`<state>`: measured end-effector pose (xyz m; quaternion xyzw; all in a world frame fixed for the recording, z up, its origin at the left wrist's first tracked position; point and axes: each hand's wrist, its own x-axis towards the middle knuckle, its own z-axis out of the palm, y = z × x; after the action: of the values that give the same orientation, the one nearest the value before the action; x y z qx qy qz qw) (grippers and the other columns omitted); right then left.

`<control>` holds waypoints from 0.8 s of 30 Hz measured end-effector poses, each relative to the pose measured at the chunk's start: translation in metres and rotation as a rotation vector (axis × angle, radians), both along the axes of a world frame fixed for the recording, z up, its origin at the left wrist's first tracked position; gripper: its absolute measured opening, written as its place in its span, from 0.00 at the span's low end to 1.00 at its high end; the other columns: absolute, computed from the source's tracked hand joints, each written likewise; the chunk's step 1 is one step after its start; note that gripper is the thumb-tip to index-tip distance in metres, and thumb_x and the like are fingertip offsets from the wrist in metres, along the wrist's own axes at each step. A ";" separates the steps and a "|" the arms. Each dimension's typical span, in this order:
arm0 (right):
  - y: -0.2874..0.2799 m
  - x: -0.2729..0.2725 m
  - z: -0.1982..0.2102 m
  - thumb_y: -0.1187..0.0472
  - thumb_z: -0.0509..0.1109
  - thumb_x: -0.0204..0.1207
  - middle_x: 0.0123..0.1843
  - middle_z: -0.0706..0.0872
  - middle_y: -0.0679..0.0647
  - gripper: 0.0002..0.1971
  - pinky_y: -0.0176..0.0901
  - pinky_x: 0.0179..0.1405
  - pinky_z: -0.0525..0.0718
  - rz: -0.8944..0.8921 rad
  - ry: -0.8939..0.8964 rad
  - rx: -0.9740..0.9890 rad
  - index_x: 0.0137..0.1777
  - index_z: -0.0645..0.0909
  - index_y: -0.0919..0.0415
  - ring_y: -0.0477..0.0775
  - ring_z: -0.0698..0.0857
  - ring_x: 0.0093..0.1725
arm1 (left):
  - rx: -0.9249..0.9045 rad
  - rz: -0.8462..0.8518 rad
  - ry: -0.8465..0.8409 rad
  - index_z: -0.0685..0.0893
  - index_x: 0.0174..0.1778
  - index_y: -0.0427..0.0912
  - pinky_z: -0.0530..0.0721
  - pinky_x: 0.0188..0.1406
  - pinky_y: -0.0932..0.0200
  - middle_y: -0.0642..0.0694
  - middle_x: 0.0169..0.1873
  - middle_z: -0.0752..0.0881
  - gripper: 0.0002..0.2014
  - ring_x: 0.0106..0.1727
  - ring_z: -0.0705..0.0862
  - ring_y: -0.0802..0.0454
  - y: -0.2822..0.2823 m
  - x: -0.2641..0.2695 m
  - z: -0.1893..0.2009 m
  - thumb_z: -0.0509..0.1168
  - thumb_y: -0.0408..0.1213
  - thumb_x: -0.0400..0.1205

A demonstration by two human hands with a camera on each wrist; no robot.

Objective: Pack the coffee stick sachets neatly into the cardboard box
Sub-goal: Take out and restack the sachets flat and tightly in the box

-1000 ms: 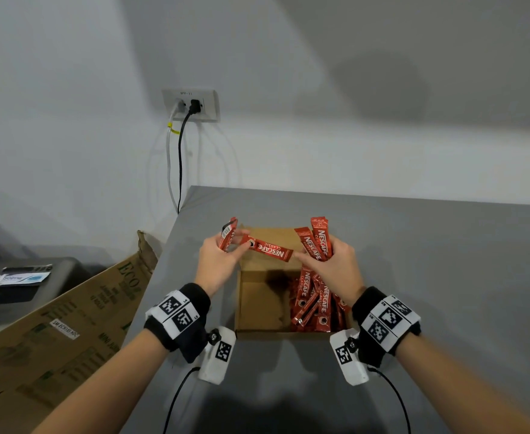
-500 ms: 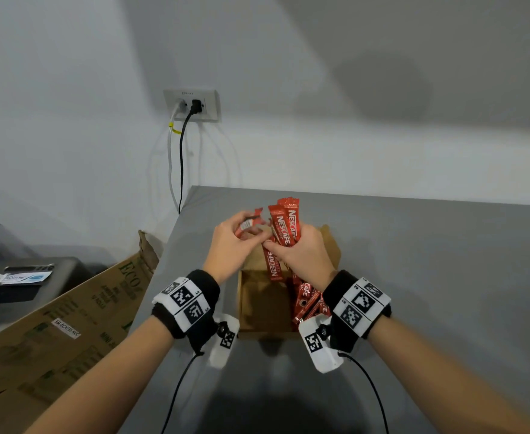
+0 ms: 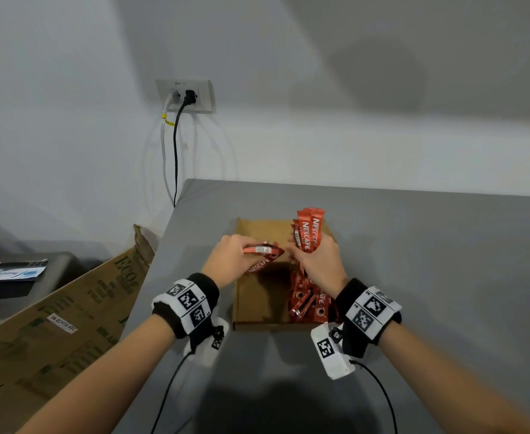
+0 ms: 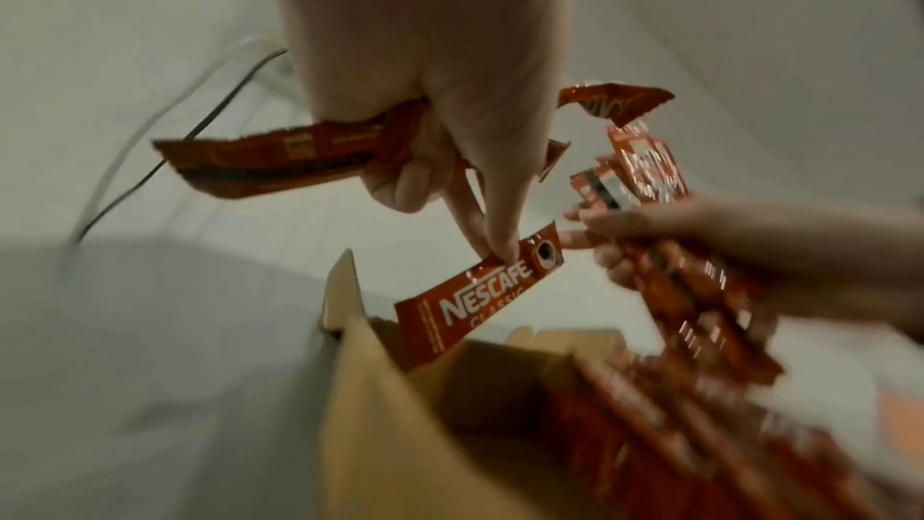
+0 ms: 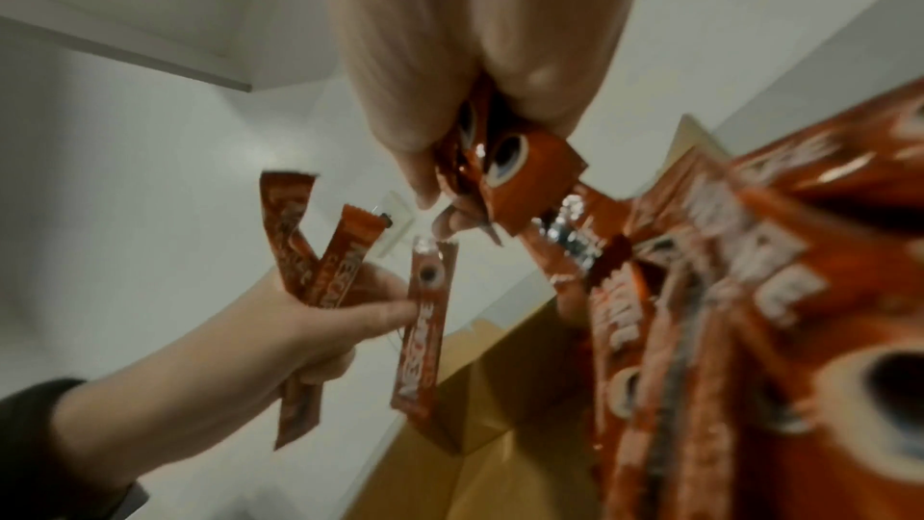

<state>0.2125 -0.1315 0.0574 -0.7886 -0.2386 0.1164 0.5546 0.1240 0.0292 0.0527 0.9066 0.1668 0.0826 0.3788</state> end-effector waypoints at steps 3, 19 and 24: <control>-0.016 0.011 -0.007 0.64 0.74 0.73 0.38 0.87 0.52 0.06 0.37 0.41 0.86 -0.069 0.013 0.009 0.47 0.81 0.61 0.47 0.88 0.36 | 0.440 -0.146 0.185 0.86 0.44 0.43 0.77 0.39 0.54 0.43 0.39 0.87 0.06 0.43 0.85 0.42 -0.005 0.008 -0.003 0.63 0.36 0.80; -0.020 0.008 -0.011 0.62 0.73 0.74 0.34 0.88 0.52 0.05 0.21 0.35 0.80 -0.014 0.021 -0.009 0.45 0.78 0.56 0.40 0.87 0.31 | 0.691 -0.158 0.263 0.80 0.61 0.42 0.78 0.41 0.54 0.46 0.58 0.80 0.13 0.51 0.84 0.43 -0.013 0.026 -0.038 0.62 0.34 0.81; -0.019 0.008 -0.007 0.63 0.72 0.74 0.34 0.87 0.52 0.05 0.22 0.33 0.80 -0.018 0.015 -0.001 0.44 0.78 0.55 0.39 0.86 0.30 | 0.714 -0.162 0.222 0.78 0.63 0.41 0.79 0.41 0.54 0.46 0.62 0.78 0.14 0.51 0.85 0.43 -0.015 0.025 -0.042 0.62 0.34 0.81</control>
<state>0.2205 -0.1507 0.0501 -0.7901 -0.2275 0.1174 0.5570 0.1490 0.0146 0.0110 0.9951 0.0954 0.0064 0.0239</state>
